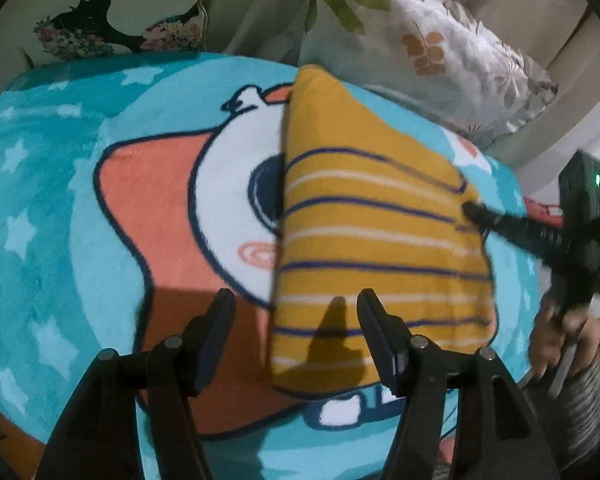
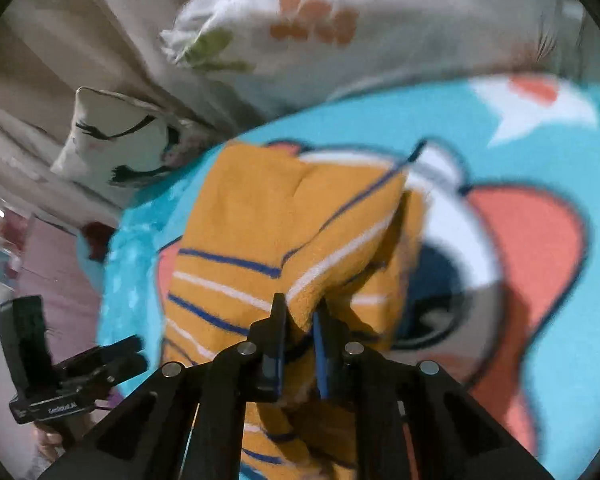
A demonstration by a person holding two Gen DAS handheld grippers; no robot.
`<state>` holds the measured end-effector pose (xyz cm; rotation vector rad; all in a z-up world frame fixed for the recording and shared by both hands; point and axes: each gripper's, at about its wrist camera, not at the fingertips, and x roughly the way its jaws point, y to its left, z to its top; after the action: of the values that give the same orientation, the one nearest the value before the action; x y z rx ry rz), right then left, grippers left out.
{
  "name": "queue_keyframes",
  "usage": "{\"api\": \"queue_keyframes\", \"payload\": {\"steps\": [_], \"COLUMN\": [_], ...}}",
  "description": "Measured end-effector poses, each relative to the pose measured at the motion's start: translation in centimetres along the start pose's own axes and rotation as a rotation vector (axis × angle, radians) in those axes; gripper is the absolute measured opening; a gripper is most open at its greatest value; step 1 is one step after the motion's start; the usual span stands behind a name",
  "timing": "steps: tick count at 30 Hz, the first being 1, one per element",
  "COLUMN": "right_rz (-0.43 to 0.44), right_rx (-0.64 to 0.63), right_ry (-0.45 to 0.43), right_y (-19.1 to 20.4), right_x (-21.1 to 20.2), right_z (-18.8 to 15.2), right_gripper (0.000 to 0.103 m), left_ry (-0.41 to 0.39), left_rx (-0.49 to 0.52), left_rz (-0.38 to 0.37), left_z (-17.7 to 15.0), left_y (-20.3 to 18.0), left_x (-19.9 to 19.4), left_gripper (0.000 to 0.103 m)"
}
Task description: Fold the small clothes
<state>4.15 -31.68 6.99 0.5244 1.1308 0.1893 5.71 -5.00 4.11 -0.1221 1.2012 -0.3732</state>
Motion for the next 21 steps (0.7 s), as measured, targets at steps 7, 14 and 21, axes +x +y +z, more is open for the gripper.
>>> {"api": "queue_keyframes", "payload": {"steps": [7, 14, 21], "right_rz": [-0.164, -0.180, -0.051], "right_rx": [0.050, 0.059, 0.022], "right_ry": [0.027, -0.122, -0.053], "right_y": [-2.8, -2.0, 0.7], "right_x": [2.5, -3.1, -0.8], "right_z": [0.3, 0.7, 0.3], "right_gripper": [0.015, 0.021, 0.021], "left_ry": [0.051, 0.009, 0.083], "left_rx": [-0.040, -0.046, -0.002], "left_rz": [0.001, 0.004, 0.090], "left_z": [-1.2, -0.9, -2.4], "left_y": [-0.3, -0.6, -1.5], "left_x": [2.2, 0.2, 3.5], "left_gripper": [0.062, 0.062, 0.062]}}
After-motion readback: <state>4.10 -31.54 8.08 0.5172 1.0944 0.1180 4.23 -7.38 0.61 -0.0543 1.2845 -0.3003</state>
